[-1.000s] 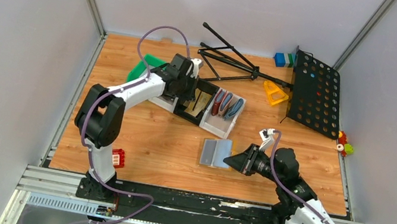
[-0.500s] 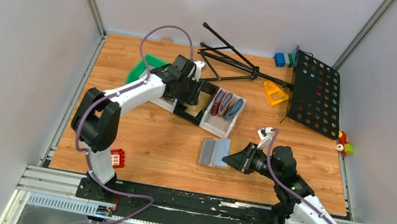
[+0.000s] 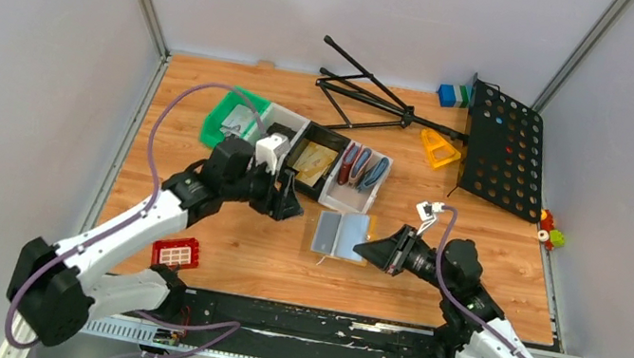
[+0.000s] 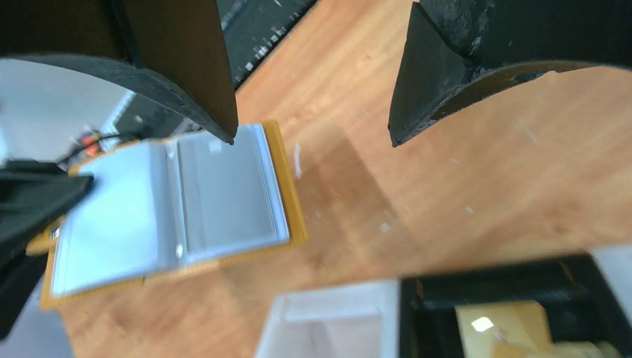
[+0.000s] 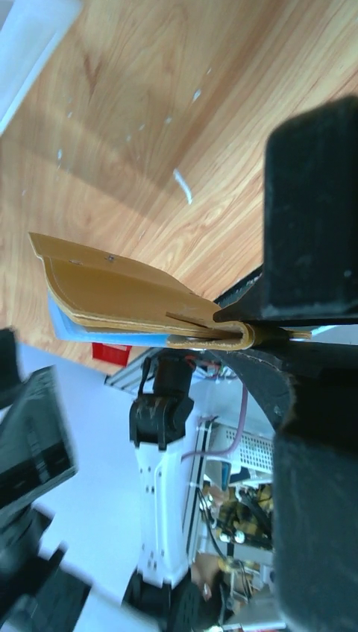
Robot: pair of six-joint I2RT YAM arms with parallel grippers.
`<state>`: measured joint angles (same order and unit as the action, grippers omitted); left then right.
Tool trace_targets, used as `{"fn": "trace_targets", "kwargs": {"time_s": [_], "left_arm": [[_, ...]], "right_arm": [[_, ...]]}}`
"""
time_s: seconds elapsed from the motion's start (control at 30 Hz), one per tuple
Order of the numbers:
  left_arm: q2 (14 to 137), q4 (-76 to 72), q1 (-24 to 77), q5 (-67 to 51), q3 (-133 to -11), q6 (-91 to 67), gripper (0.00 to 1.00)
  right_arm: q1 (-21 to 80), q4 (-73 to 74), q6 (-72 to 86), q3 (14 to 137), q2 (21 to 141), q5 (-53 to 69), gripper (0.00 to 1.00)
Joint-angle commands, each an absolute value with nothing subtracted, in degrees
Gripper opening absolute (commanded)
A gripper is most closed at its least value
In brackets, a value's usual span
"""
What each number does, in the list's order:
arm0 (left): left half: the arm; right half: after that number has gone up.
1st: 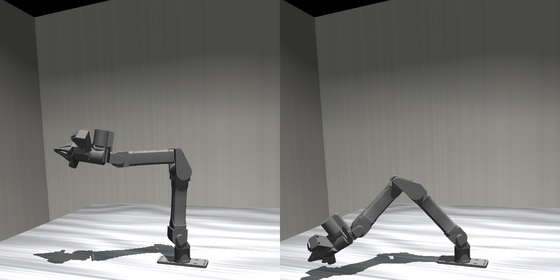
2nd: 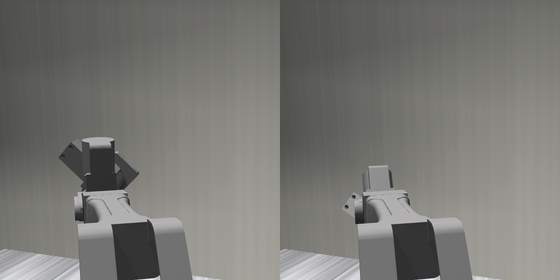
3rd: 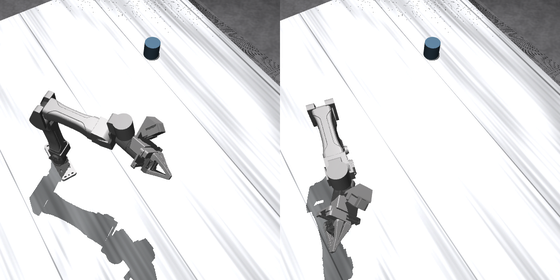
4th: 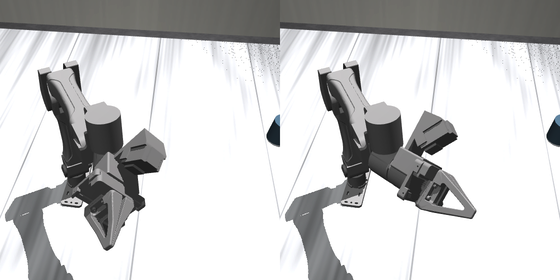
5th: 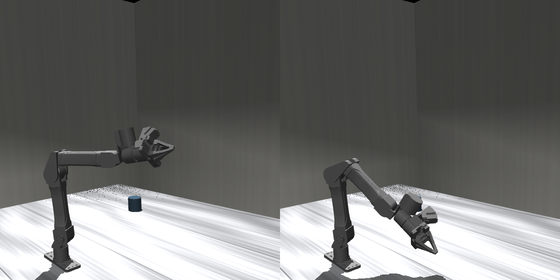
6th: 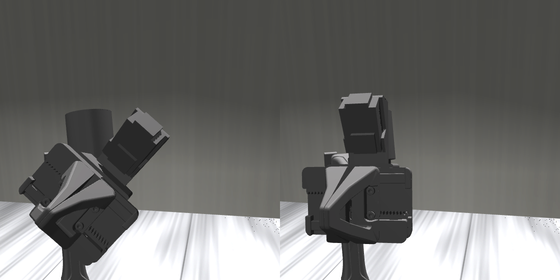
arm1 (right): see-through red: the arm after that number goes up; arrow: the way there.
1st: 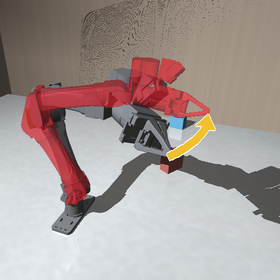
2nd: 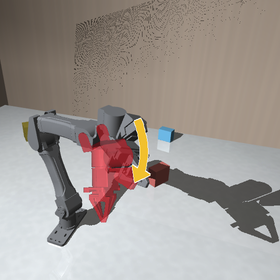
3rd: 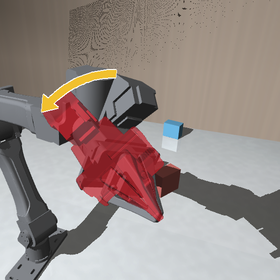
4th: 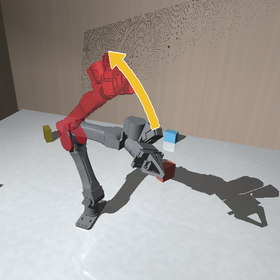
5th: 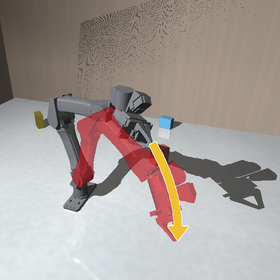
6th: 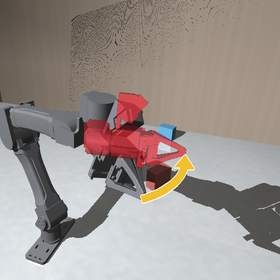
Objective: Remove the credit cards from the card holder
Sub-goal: Remove the credit card from the card holder.
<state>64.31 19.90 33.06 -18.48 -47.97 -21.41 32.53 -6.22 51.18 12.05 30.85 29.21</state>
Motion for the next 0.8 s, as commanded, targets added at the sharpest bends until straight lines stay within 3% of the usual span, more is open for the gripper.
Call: {"fn": "trace_targets", "kwargs": {"time_s": [0.0,0.23,0.37,0.5,0.63,0.77], "left_arm": [[53.7,7.7,33.1,-29.0,-38.4,-32.3,0.83],[48.3,-14.7,33.1,-37.4,-25.6,-49.3,0.85],[51.4,-38.2,34.3,-41.9,-18.1,-63.8,0.77],[52.5,-39.7,35.6,-41.7,-17.7,-65.0,0.70],[52.3,-41.7,35.8,-42.6,-18.1,-66.3,0.49],[51.5,-40.9,35.8,-42.3,-18.2,-65.8,0.15]], "right_arm": [[32.4,-17.3,56.5,12.4,28.3,32.4,0.00],[32.4,-27.2,64.0,11.9,29.6,36.9,0.00],[32.5,-31.2,67.4,11.3,31.0,39.4,0.00],[32.5,-33.6,69.5,10.3,30.8,39.7,0.00],[32.5,-31.2,68.8,9.7,30.3,39.4,0.00],[32.5,-22.7,64.7,10.7,29.4,37.6,0.01]]}}
